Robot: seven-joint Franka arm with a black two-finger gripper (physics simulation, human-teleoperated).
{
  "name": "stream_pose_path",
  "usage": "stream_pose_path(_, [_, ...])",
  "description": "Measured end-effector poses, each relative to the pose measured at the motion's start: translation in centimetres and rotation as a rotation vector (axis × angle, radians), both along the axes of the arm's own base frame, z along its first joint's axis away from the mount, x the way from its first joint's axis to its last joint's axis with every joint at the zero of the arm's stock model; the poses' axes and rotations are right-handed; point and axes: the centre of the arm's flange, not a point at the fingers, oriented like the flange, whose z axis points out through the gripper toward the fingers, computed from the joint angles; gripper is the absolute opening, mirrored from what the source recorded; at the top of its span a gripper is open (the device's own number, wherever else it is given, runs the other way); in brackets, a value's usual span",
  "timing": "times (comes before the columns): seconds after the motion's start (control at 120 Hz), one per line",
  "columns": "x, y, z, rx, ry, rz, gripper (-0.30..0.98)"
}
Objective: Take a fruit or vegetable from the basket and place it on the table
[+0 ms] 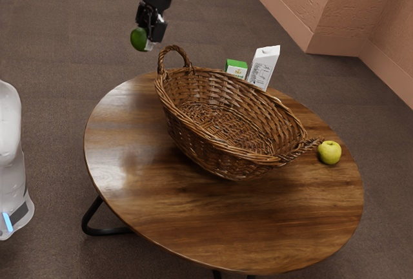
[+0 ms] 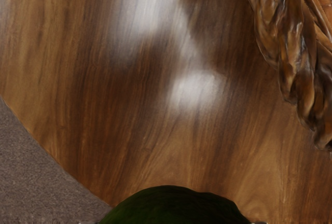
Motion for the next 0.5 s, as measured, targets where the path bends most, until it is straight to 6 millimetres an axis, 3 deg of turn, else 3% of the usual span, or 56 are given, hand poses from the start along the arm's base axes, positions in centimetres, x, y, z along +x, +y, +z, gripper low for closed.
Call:
stream_pose_path(0.333, [-1.0, -0.8, -4.6, -0.019, 0.066, 0.046, 0.31])
stream_pose_path(0.5, [-1.0, -1.0, -5.8, -0.021, 0.079, 0.070, 0.31])
